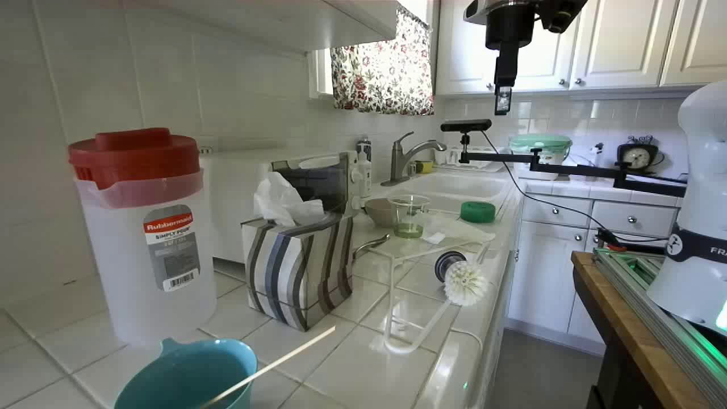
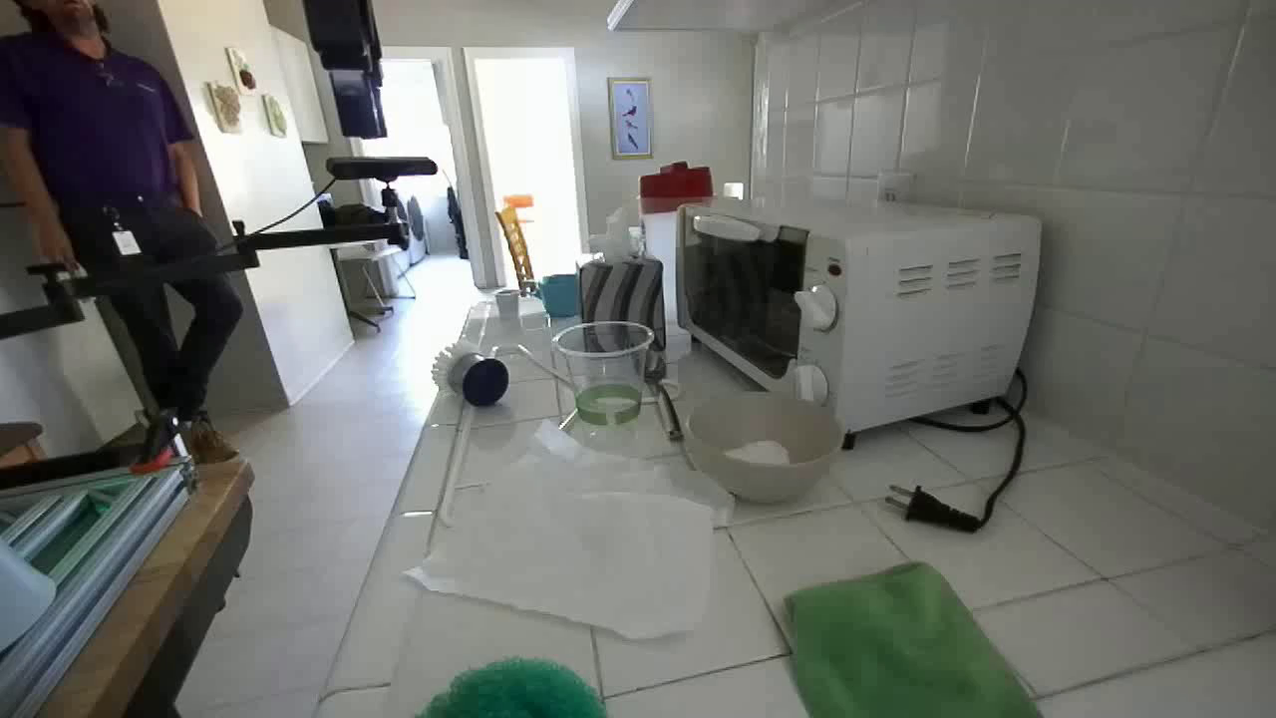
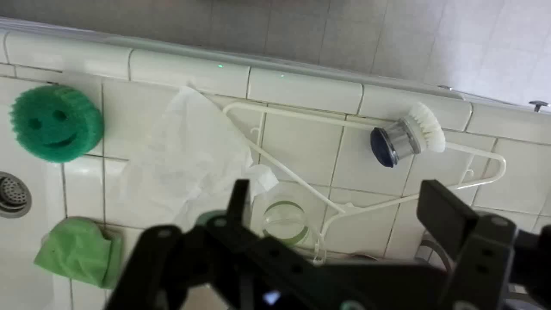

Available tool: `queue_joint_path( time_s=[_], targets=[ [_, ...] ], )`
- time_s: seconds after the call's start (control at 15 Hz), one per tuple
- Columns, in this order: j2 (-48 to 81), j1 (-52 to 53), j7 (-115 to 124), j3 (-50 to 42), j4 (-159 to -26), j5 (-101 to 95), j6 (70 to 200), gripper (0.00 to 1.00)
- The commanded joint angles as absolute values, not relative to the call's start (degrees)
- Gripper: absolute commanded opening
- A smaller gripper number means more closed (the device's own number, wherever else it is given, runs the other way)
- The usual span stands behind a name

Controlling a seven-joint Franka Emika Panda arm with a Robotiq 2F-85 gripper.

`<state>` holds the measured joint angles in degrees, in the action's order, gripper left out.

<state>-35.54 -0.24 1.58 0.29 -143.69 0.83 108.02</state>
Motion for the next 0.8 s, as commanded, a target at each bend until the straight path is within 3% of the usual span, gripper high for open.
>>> queue_joint_path(
  time_s=[0.0,0.73],
  targets=[
    [-35.5,-0.3,1.6,0.3,-143.6,0.8,107.9,1.0],
    [-35.5,-0.8,2.3,0.5,-143.6,0.2,108.4,1.0]
  ],
)
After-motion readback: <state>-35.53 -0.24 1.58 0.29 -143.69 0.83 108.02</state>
